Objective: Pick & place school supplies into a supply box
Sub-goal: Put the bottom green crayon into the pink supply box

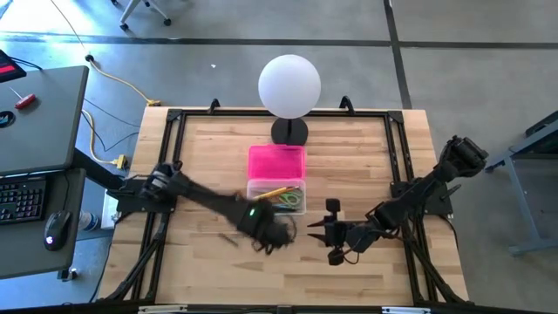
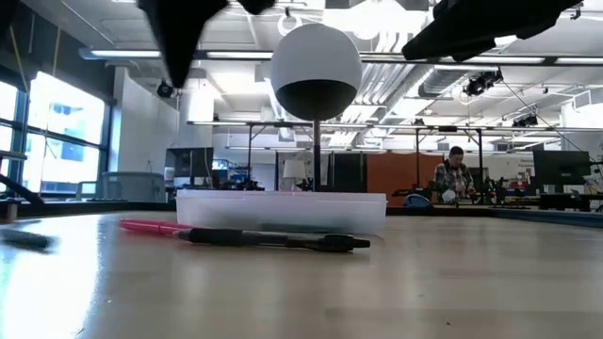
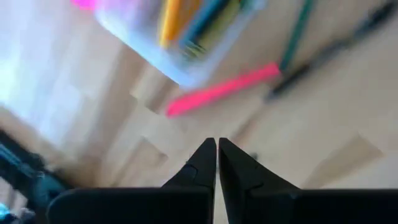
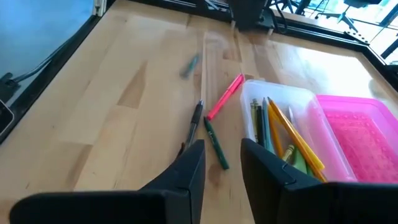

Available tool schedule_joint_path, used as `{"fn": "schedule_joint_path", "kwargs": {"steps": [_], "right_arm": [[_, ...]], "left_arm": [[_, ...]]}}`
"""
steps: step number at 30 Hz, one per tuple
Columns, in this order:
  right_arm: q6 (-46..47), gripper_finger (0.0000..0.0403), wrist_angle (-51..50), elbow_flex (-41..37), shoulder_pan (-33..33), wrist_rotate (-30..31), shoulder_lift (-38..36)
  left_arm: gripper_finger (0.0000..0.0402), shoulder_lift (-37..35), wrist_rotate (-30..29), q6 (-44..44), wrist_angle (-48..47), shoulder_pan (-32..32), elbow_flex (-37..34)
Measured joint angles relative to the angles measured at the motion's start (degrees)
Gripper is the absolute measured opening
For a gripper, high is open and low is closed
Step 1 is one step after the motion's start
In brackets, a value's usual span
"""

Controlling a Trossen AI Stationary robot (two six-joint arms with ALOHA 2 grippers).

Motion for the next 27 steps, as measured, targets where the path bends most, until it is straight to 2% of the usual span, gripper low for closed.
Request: {"fn": "schedule_joint_path", "kwargs": {"steps": [5,10,11,13,16,18,22,27], "right_arm": [[0.02,0.0083,0.04,0.00,0.00,-0.03,0.00],[0.06,0.0083,0.48,0.00,0.00,-0.05,0.00],[0.03,0.0083,0.48,0.00,0.00,-0.08,0.00],[0.01,0.0083,0.49,0.00,0.00,-0.59,0.00],[0.17,0.0083,0.62,0.00,0.00,-2.84,0.00],[0.65,0.0083,1.12,0.00,0.00,-3.10,0.00],[1.43,0.0083,1.31,0.00,0.00,-3.18,0.00],[1.26,0.0083,2.26,0.00,0.00,-5.31,0.02]], "left_arm": [[0.0046,-1.26,-0.57,-8.41,0.61,-7.98,-1.64],[0.0046,-2.96,-9.20,-26.79,0.69,-15.22,-5.18],[0.0046,-3.23,-9.92,-28.25,0.76,-16.63,-6.33],[0.0046,-3.41,-9.33,-29.36,0.52,-18.84,-9.25],[0.0052,-3.37,-5.32,-37.31,2.90,-20.59,-14.66],[0.0065,-3.35,-4.78,-40.20,6.67,-20.94,-18.32],[0.0106,-3.28,-8.94,-41.96,10.05,-21.15,-24.27],[0.0166,-3.38,-15.82,-47.30,5.12,-21.17,-29.71]]}}
